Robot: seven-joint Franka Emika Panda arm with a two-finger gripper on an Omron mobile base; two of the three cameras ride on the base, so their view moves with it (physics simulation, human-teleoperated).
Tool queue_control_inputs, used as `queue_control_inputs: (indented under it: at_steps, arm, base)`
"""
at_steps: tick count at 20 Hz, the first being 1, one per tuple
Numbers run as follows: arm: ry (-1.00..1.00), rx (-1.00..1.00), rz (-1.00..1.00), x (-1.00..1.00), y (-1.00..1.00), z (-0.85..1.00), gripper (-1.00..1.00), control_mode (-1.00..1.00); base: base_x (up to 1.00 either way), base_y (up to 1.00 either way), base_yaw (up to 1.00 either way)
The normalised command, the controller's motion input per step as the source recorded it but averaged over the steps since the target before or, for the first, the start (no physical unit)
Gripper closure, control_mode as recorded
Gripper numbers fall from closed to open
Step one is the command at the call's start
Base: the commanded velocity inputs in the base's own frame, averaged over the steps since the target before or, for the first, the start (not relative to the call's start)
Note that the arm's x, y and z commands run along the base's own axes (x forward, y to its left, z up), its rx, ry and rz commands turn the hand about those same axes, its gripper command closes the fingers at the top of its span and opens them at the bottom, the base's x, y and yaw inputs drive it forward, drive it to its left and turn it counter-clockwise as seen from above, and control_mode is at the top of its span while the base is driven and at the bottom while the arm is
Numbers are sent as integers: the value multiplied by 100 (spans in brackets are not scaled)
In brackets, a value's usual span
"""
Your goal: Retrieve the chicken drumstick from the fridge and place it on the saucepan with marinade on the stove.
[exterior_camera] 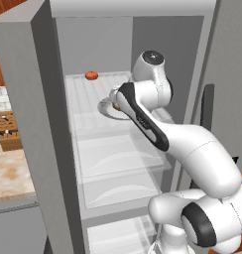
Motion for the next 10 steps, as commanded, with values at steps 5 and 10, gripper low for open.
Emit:
queue_control_inputs:
  at_steps: [5, 10]
  arm:
    - [3, 0, 0, 0, 9, -7, -100, -100]
    - [0, 0, 1, 0, 7, -8, -100, -100]
  base:
    - [0, 0, 0]
    - [0, 0, 0]
